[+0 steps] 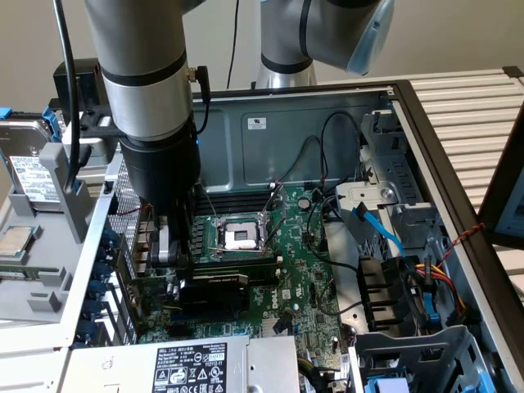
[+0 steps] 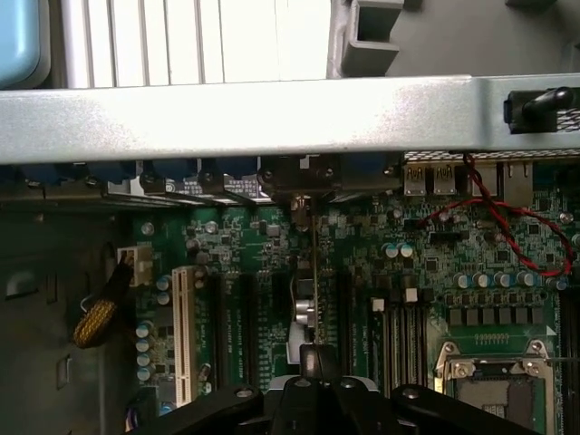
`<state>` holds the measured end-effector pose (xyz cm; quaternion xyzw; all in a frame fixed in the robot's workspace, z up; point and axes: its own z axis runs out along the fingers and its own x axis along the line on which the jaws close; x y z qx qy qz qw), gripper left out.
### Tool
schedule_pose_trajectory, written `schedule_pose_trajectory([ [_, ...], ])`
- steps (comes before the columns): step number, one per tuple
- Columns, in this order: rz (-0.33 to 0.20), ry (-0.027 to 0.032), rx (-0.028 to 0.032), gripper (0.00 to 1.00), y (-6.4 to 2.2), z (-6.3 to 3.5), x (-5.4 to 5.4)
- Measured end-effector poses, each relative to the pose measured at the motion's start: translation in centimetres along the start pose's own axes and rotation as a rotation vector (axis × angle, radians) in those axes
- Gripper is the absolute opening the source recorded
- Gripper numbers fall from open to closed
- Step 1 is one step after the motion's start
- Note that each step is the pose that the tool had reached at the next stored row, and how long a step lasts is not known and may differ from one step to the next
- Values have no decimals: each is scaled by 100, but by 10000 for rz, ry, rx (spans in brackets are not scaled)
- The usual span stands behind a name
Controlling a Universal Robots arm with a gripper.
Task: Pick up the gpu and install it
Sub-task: 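Press down on the gpu until it lock into place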
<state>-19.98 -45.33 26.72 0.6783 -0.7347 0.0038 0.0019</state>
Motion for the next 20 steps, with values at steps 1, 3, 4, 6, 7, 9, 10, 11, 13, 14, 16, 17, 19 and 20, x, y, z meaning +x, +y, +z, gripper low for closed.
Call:
schedule_pose_trajectory([
  [1, 0, -3, 1, 11, 1, 2, 0],
  [3, -1, -3, 1, 11, 4, 4, 0],
  [4, -1, -2, 0, 11, 7, 5, 0],
  [6, -1, -4, 2, 11, 10, 8, 0],
  [7, 0, -4, 2, 11, 12, 9, 0],
  [9, -1, -4, 2, 11, 13, 10, 1],
  [10, -1, -4, 1, 11, 14, 10, 0],
  [11, 0, -4, 1, 11, 14, 10, 0],
  [13, 0, -4, 1, 11, 14, 10, 0],
  [14, -1, -3, 1, 11, 14, 10, 1],
  [16, 0, -4, 1, 11, 15, 10, 0],
  [17, 0, -4, 1, 11, 15, 10, 1],
  [19, -1, -5, 2, 11, 15, 9, 0],
  [20, 0, -6, 2, 11, 15, 7, 0],
])
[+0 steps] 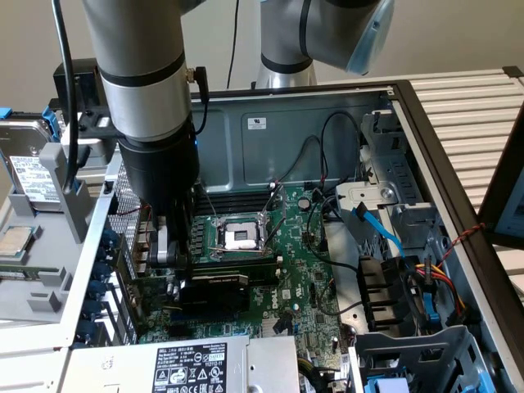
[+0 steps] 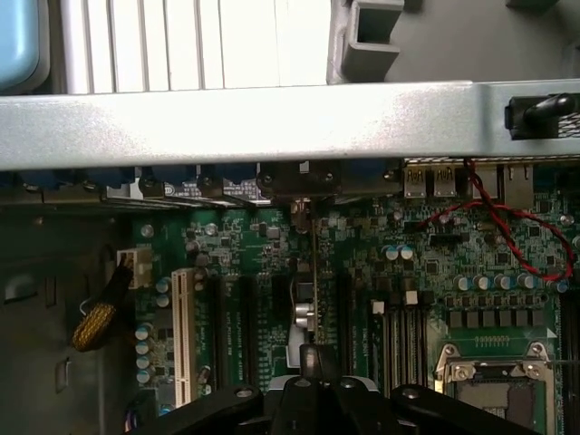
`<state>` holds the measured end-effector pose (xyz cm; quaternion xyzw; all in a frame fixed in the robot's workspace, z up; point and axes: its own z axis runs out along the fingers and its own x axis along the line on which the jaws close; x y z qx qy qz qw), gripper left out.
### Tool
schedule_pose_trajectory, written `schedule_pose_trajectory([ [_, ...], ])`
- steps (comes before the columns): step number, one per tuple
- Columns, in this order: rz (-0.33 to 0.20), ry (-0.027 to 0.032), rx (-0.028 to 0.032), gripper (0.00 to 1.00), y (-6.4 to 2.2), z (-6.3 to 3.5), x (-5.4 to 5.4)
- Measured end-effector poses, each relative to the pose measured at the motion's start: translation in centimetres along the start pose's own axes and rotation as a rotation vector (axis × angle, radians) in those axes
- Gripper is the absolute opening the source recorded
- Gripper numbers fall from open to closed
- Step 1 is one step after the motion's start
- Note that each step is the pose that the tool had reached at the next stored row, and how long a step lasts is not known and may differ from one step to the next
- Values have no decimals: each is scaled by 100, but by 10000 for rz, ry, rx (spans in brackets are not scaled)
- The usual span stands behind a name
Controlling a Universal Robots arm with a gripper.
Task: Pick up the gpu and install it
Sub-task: 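Press down on the gpu until it lock into place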
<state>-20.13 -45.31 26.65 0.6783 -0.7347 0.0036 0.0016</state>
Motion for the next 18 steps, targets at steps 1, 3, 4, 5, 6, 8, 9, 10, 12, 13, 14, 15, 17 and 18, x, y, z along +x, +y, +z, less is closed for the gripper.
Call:
schedule_pose_trajectory([
  [1, 1, -3, 2, 11, 0, -5, 0],
  [3, 3, -6, 3, 11, 1, -27, -1],
  [4, 3, 4, -2, 11, 1, -49, -1],
  [5, 2, 3, 0, 11, 1, -75, 0],
  [6, 0, 5, 1, 11, 0, -104, 0],
  [8, 0, 14, -1, 11, -1, -171, 0],
  [9, -1, 17, 0, 11, -1, -202, 1],
  [10, -1, 20, 1, 11, -1, -240, 1],
  [12, -1, 27, 0, 11, -2, -310, 1],
  [13, 0, 27, 1, 11, -3, -344, 1],
  [14, 0, 29, 1, 11, -7, -374, 1],
  [15, 0, 29, 0, 11, -15, -404, 1],
  [17, -1, 29, 0, 11, -35, -453, 0],
  [18, 0, 28, 1, 11, -47, -471, -1],
])
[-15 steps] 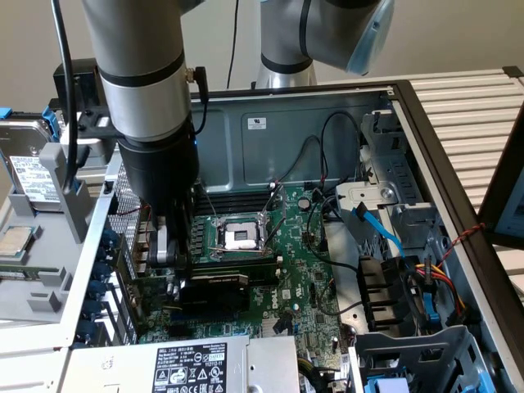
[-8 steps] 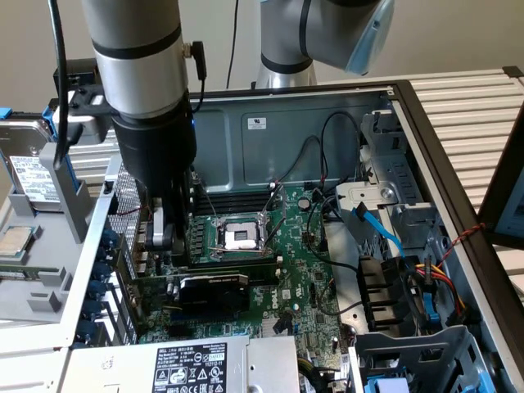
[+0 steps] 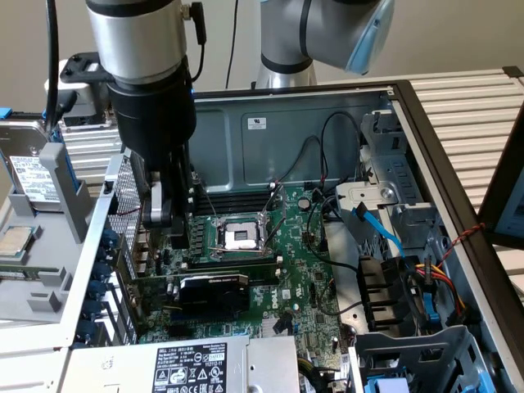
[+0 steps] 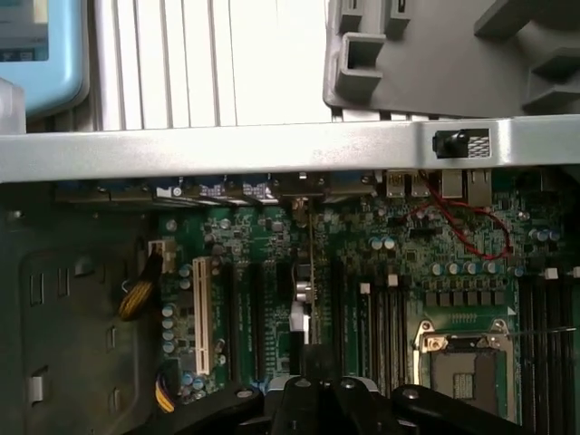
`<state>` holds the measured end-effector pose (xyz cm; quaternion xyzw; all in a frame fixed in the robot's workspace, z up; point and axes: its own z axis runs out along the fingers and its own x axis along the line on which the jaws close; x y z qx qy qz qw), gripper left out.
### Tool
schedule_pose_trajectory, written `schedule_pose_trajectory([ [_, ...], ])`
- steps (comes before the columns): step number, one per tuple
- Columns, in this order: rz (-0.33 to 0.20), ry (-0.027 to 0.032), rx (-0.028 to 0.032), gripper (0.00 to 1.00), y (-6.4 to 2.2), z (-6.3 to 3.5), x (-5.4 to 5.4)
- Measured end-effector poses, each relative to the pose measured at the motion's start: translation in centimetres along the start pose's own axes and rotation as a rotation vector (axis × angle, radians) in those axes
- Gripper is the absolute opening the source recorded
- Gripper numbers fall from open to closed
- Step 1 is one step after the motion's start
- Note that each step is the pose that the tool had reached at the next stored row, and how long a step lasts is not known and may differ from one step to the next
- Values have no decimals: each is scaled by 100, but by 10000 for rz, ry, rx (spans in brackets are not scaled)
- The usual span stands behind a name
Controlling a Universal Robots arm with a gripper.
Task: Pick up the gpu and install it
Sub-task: 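Press down on the gpu until it lock into place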
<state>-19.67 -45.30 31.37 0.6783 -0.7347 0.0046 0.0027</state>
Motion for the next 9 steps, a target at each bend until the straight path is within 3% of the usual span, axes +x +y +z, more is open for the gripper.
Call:
schedule_pose_trajectory([
  [9, 0, 0, -1, 11, -24, -18, -2],
])
